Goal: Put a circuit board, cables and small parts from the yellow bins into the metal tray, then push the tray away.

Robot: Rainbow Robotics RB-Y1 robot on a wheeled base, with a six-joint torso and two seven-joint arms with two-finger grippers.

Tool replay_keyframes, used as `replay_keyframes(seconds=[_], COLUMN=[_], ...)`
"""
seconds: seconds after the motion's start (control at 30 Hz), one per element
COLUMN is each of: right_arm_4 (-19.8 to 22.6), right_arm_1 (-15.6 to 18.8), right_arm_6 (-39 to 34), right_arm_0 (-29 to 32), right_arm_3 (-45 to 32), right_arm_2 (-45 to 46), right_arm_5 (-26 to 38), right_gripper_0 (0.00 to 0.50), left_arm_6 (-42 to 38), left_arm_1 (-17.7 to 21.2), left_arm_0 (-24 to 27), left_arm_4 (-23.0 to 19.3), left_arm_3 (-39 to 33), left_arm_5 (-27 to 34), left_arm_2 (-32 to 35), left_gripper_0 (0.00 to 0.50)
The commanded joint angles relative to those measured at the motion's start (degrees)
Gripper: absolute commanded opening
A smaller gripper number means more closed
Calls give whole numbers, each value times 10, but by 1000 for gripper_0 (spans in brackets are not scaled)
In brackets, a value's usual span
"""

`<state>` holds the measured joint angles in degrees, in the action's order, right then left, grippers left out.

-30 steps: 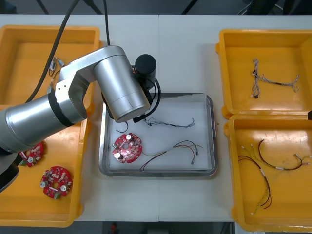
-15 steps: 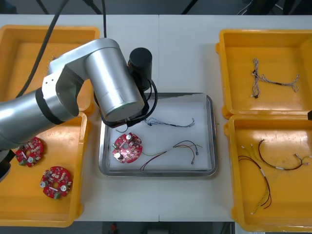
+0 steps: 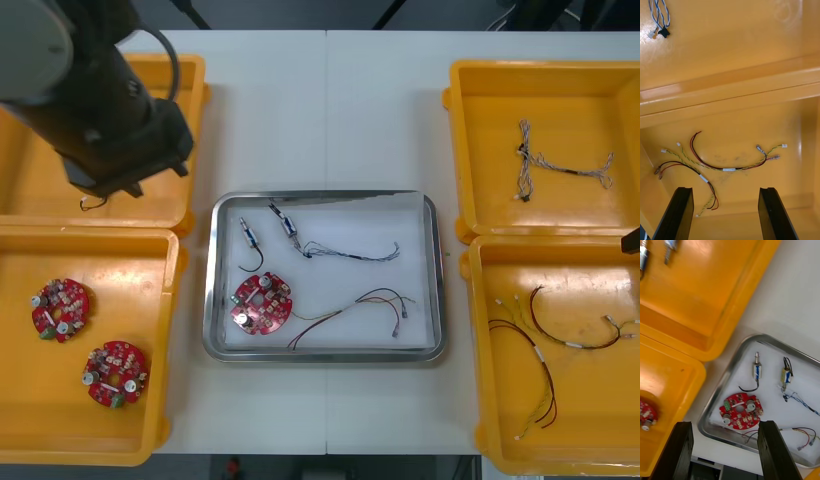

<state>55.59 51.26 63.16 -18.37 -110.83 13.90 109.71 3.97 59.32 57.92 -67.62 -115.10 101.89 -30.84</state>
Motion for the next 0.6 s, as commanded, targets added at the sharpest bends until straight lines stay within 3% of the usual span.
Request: replay_keyframes(seconds=[0.03, 0.2, 0.37, 0.6], right_arm_4=[11, 55, 65, 69], right_arm_1=[-5, -4, -3, -4], right_arm_6=[27, 55, 110, 173], right_arm_0=[-39, -61, -97, -143], right_arm_3=[-3, -3, -4, -39], right_arm_2=[-14, -34, -74, -177], right_arm_5=[3, 3, 3, 3], right_gripper_0=[500, 500, 500, 500], left_arm_6=[155, 259, 331, 406], left_arm_1=[85, 139, 166, 222], left_arm_0=[26, 12, -33, -177], left_arm_4=[-43, -53, -55, -106], left_arm_3=[4, 31, 56, 62], left_arm_5=[9, 12, 2, -39], left_arm_2=[39, 43, 78, 196], left_gripper_0=[500, 500, 500, 500])
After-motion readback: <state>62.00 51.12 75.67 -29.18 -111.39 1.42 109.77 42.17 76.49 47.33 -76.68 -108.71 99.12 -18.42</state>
